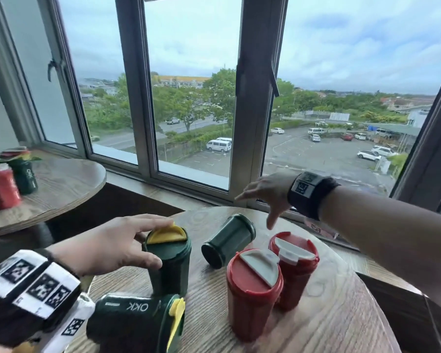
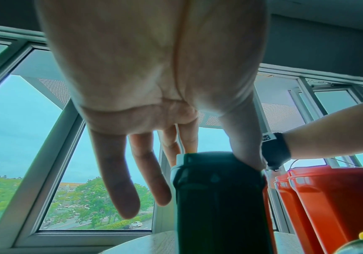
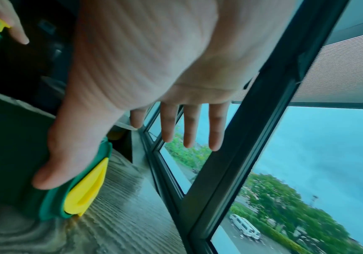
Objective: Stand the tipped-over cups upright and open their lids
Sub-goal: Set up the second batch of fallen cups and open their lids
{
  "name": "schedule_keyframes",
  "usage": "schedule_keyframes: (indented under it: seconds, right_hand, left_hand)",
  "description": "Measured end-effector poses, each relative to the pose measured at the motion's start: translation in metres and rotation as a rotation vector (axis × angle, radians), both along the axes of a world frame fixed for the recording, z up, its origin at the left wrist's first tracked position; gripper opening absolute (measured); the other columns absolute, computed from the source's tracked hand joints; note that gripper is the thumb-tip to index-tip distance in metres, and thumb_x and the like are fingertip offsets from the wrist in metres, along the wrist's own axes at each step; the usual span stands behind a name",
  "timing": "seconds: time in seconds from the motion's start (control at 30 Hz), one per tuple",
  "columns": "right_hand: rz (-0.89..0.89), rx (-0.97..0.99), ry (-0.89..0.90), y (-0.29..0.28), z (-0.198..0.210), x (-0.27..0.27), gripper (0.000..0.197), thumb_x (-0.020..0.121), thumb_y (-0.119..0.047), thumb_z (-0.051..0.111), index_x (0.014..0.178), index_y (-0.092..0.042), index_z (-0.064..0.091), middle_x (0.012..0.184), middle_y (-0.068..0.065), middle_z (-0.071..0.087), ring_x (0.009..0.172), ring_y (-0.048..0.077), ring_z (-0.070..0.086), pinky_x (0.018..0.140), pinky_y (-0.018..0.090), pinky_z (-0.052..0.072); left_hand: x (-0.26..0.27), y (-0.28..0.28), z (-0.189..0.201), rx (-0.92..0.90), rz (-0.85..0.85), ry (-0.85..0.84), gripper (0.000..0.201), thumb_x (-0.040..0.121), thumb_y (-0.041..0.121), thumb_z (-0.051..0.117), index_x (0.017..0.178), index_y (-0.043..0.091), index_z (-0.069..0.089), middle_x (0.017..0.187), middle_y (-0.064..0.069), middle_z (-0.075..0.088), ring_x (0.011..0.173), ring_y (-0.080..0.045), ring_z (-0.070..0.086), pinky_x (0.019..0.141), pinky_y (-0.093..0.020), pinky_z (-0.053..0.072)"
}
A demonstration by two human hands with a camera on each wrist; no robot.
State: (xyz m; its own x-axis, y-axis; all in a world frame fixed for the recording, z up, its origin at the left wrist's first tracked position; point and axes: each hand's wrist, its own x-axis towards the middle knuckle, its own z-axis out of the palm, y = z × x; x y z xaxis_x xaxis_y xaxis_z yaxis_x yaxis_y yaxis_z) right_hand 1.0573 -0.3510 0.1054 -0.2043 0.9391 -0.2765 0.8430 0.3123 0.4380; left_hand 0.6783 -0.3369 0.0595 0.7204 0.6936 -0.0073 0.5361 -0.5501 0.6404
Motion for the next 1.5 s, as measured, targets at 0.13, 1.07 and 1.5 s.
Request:
schedule_keyframes:
  seconds: [0.13, 1.07, 1.5]
  right_hand:
    - [0.126, -0.064, -0.035, 0.024, -0.014, -0.013, 0.115, 0.061, -0.071, 0.082, 0.156, -0.047, 0.024, 0.158, -0.009, 0.042, 0.140, 0.021, 0.044, 0.108, 0.046, 0.045]
    - [0.021, 0.018, 0.319, 0.033, 0.006, -0.010, 0.089, 0.064, -0.035, 0.091, 0.140, -0.037, 0.046, 0.123, -0.008, 0.064, 0.101, 0.014, 0.057, 0.077, 0.030, 0.046]
    - [0.215, -0.132, 0.180, 0.025, 0.011, -0.068, 0.100, 0.058, -0.042, 0.093, 0.144, -0.042, 0.043, 0.138, -0.006, 0.061, 0.118, 0.021, 0.060, 0.098, 0.044, 0.052]
  left_hand:
    - [0.002, -0.003, 0.003, -0.011, 0.022, 0.013, 0.074, 0.070, 0.033, 0.091, 0.135, 0.046, 0.057, 0.133, 0.046, 0.046, 0.107, 0.005, 0.060, 0.086, -0.004, 0.045]
    - [0.005, -0.009, 0.004, -0.001, 0.087, 0.049, 0.078, 0.067, 0.047, 0.089, 0.137, 0.053, 0.053, 0.136, 0.044, 0.045, 0.114, -0.001, 0.058, 0.090, -0.018, 0.049]
    - [0.005, -0.015, 0.003, 0.020, 0.106, 0.048, 0.077, 0.070, 0.039, 0.089, 0.138, 0.051, 0.053, 0.135, 0.043, 0.047, 0.111, -0.001, 0.058, 0.098, -0.023, 0.049]
